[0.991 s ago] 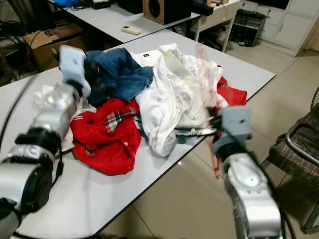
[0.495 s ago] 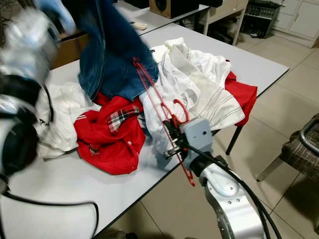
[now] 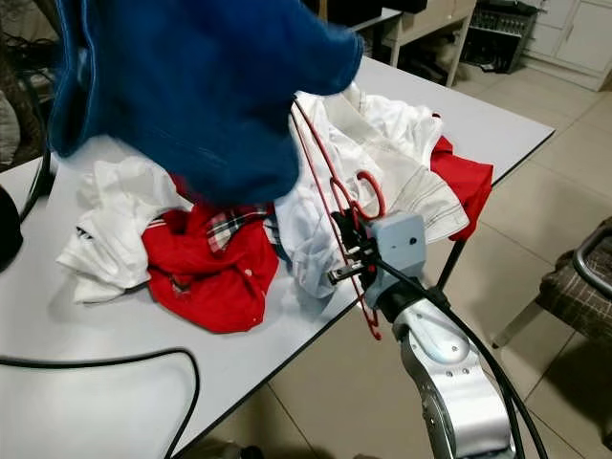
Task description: Hang hanger
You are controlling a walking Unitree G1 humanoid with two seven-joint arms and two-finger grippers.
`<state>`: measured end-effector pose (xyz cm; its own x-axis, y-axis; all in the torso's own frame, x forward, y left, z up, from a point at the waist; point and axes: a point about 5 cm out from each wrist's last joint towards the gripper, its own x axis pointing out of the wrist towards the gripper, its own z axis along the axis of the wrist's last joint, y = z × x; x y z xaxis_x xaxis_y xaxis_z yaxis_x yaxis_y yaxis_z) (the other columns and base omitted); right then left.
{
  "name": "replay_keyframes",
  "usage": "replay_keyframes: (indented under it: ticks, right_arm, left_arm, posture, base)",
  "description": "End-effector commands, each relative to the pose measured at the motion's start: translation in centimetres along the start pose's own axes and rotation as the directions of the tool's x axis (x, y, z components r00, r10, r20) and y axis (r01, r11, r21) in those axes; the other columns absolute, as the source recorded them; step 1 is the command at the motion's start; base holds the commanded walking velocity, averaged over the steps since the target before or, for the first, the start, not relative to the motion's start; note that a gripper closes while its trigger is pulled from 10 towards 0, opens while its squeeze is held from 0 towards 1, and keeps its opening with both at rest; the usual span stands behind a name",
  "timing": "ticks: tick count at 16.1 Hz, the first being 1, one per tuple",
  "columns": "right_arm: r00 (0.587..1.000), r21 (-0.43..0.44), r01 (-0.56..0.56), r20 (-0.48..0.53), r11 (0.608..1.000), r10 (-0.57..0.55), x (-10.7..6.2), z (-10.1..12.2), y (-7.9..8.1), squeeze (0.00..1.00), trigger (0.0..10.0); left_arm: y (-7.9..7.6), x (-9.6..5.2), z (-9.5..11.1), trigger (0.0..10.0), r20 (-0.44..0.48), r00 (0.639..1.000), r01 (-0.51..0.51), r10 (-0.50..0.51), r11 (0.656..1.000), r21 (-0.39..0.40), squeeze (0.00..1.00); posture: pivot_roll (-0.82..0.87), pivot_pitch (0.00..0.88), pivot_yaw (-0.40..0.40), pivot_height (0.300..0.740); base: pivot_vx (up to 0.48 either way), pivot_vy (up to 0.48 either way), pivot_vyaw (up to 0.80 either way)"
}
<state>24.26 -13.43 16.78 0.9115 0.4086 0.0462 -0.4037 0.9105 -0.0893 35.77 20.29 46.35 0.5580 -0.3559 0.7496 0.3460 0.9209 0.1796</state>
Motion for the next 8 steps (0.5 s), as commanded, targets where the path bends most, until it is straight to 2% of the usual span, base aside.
replay_keyframes:
  ticks: [1, 3, 4, 5, 6, 7, 8]
  right_arm:
    - [0.999, 0.000, -0.023, 0.030, 1.000, 0.023, 0.3, 0.5, 0.1, 0.00, 10.0]
    - [0.998, -0.006, -0.048, 0.027, 0.999, 0.048, 0.6, 0.6, 0.1, 0.00, 10.0]
    - [0.998, -0.013, -0.062, 0.013, 0.998, 0.063, 0.7, 0.5, 0.1, 0.00, 10.0]
    - [0.997, -0.021, -0.082, -0.010, 0.996, 0.081, 0.8, 0.3, 0.2, 0.00, 10.0]
    - [0.996, -0.022, -0.086, -0.017, 0.996, 0.086, 0.9, 0.2, 0.3, 0.00, 10.0]
    - [0.996, -0.021, -0.083, -0.016, 0.996, 0.082, 1.0, 0.2, 0.3, 0.00, 10.0]
    - [0.997, -0.018, -0.072, -0.016, 0.997, 0.072, 1.2, 0.2, 0.2, 0.00, 10.0]
  left_arm:
    - [0.0, -0.8, -1.5, 0.0, -0.094, 0.995, 0.027, -0.025, 0.999, 0.018, 0.00]
    - [-0.9, -3.4, -5.1, 0.0, -0.275, 0.952, 0.174, -0.131, 0.975, 0.135, 0.00]
    - [-0.6, -4.2, -6.0, 0.0, -0.319, 0.942, 0.163, -0.106, 0.974, 0.156, 0.00]
    - [0.5, -5.3, -6.8, 0.0, -0.365, 0.931, 0.097, -0.027, 0.980, 0.174, 0.00]
    - [1.5, -6.1, -6.8, 0.0, -0.380, 0.925, 0.052, 0.015, 0.985, 0.165, 0.00]
    - [1.5, -6.7, -6.9, 0.0, -0.397, 0.918, 0.082, -0.015, 0.985, 0.152, 0.00]
    - [0.9, -7.6, -7.4, 0.0, -0.445, 0.892, 0.148, -0.073, 0.979, 0.138, 0.00]
  posture:
    - [-0.13, 0.000, 0.084, 0.740]
    - [-0.13, 0.000, 0.074, 0.740]
    - [-0.13, 0.000, 0.071, 0.740]
    - [-0.12, 0.000, 0.065, 0.740]
    - [-0.12, 0.000, 0.061, 0.740]
    - [-0.12, 0.000, 0.056, 0.740]
    - [-0.11, 0.000, 0.046, 0.740]
  base:
    - [0.000, 0.000, 0.00]
    - [0.000, 0.000, 0.00]
    - [0.000, 0.000, 0.00]
    - [0.000, 0.000, 0.00]
    - [0.000, 0.000, 0.00]
    - [0.000, 0.000, 0.00]
    - [0.000, 0.000, 0.00]
